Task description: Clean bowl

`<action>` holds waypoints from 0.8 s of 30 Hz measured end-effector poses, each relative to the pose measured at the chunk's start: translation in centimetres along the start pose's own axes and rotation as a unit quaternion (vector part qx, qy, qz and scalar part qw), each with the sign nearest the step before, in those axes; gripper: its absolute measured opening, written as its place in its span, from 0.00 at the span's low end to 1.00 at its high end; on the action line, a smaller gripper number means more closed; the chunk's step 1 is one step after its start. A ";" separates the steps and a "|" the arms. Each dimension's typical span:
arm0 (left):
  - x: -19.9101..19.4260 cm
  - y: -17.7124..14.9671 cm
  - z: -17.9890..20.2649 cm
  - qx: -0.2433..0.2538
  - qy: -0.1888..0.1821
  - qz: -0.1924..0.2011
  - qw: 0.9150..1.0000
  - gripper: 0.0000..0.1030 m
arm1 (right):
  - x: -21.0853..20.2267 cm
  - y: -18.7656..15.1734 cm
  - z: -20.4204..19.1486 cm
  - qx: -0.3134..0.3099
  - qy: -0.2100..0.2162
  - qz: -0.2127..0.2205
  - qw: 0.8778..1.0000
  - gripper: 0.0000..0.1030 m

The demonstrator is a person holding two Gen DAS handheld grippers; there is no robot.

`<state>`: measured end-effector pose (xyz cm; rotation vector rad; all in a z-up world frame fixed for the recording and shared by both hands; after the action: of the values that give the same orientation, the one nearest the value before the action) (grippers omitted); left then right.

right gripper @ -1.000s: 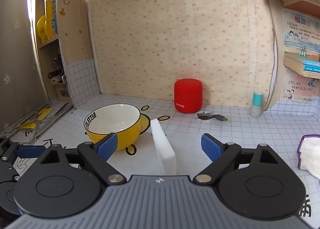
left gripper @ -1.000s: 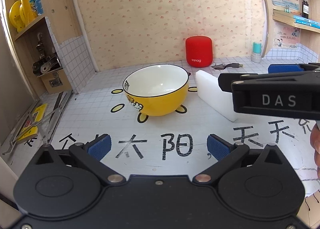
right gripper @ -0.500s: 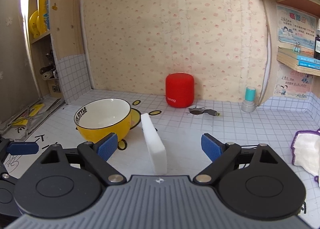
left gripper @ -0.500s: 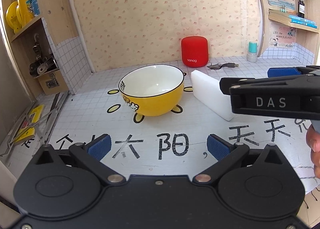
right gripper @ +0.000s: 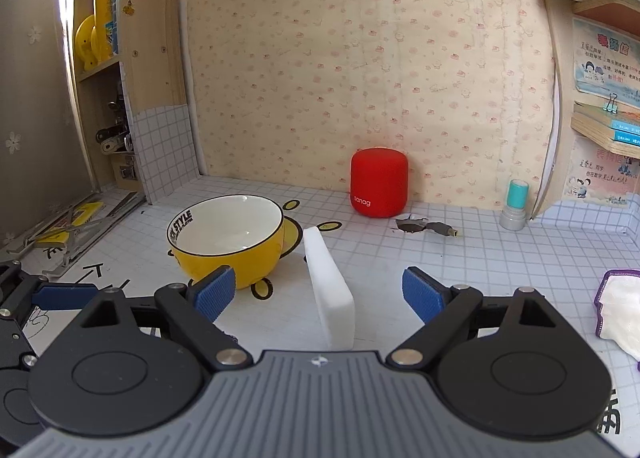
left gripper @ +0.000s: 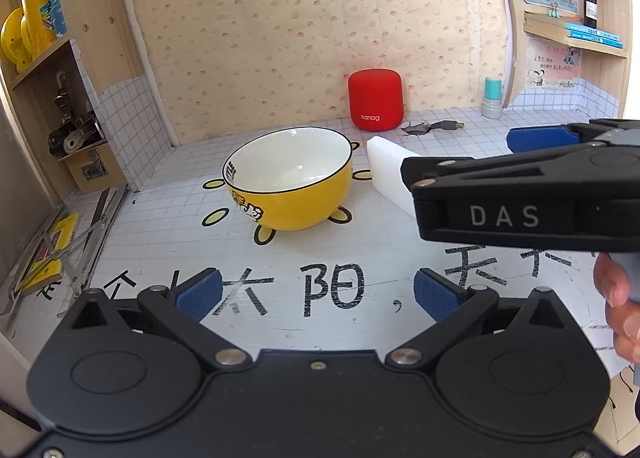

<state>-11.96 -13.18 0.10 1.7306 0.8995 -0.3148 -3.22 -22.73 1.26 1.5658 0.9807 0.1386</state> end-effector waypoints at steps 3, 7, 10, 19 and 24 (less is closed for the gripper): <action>0.0 0.0 0.2 0.005 -0.003 0.001 1.000 0.99 | 0.1 0.1 0.2 -0.006 -0.004 0.002 1.000 0.89; 0.0 -0.1 0.3 0.008 -0.010 0.002 1.000 0.99 | 0.3 0.5 0.4 -0.019 -0.010 0.001 1.000 0.89; 0.1 -0.1 0.4 0.010 -0.014 0.002 1.000 0.99 | 0.6 0.6 0.5 -0.024 -0.013 0.000 1.000 0.88; 0.3 -0.1 0.3 0.009 -0.010 0.001 1.000 0.99 | 1.4 1.0 1.0 -0.026 -0.021 -0.004 0.999 0.88; 0.4 -0.1 0.3 0.008 -0.013 0.002 1.000 0.99 | 1.9 1.3 1.3 -0.026 -0.025 -0.006 0.999 0.88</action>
<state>-11.68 -13.30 -0.29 1.7395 0.8776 -0.3430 -0.63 -22.38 1.19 1.5077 0.9407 0.1153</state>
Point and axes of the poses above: each gripper's, at about its wrist camera, not at the fingertips, and x roughly the way its jaws point, z to its right, y to its top, the point moved 5 cm from there along x, roughly the way its jaws point, and after that the axes turned 14 degrees about x, right-handed, at the moved point
